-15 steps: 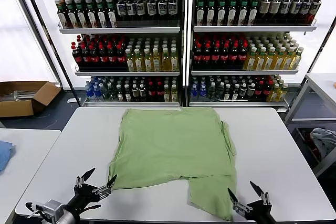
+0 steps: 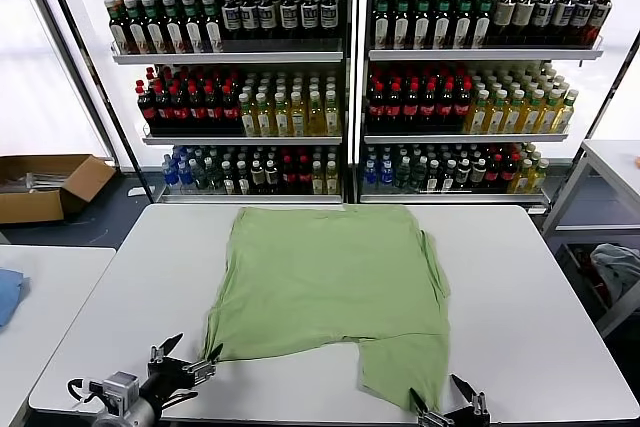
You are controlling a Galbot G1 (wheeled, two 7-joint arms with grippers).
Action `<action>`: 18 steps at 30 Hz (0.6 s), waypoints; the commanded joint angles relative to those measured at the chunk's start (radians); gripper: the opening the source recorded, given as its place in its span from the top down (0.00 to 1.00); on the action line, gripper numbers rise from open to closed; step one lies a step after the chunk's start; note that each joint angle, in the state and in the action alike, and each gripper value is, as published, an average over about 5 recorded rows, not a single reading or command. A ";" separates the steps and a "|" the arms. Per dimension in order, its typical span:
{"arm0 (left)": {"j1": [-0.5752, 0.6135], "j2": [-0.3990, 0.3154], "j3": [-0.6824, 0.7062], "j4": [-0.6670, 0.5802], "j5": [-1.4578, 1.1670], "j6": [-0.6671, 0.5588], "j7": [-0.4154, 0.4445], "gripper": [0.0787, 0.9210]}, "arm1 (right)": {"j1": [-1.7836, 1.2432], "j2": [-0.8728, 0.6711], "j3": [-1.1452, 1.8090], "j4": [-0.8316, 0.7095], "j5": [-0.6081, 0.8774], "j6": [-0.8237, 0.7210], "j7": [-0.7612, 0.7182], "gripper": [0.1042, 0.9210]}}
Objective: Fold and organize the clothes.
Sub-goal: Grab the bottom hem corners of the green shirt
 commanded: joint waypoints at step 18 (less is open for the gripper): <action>0.001 -0.017 0.074 0.031 0.025 -0.001 -0.024 0.57 | 0.008 0.042 -0.029 0.003 0.003 0.058 0.000 0.99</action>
